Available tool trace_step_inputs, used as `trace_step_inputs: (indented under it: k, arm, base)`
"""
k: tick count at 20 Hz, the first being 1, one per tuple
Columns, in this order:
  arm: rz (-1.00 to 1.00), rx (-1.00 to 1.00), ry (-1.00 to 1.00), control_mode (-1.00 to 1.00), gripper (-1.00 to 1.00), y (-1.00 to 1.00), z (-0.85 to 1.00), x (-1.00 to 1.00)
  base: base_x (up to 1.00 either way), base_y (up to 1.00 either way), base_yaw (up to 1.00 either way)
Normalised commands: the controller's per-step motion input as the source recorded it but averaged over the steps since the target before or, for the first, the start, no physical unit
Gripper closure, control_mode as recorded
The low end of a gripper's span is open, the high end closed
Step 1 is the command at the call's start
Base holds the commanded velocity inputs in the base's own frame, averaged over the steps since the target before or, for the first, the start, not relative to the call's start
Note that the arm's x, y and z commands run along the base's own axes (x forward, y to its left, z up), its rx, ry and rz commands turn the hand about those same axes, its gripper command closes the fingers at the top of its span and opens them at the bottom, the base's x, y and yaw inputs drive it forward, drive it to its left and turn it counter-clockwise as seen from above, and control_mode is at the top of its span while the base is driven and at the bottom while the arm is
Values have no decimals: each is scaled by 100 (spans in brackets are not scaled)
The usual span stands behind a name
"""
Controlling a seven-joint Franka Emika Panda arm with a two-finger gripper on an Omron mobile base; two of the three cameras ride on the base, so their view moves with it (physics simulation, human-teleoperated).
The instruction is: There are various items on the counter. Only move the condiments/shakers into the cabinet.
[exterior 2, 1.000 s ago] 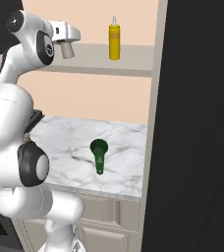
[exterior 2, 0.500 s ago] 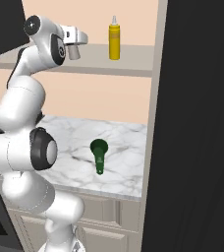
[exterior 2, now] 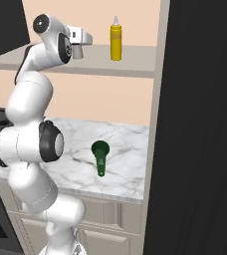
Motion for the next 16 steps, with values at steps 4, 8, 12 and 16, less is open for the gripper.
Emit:
trace_step_inputs:
  k: [4, 8, 12, 16]
  arm:
    - [0, 3, 2, -100, -100, 0, -20, 15]
    - [0, 0, 0, -100, -100, 0, -3, 0]
    - [0, 0, 0, -100, -100, -2, 0, -7]
    - [0, 0, 0, -100, -100, 0, 8, -29]
  base:
    - [0, 0, 0]
    - [0, 0, 0]
    - [0, 0, 0]
    - [0, 0, 0]
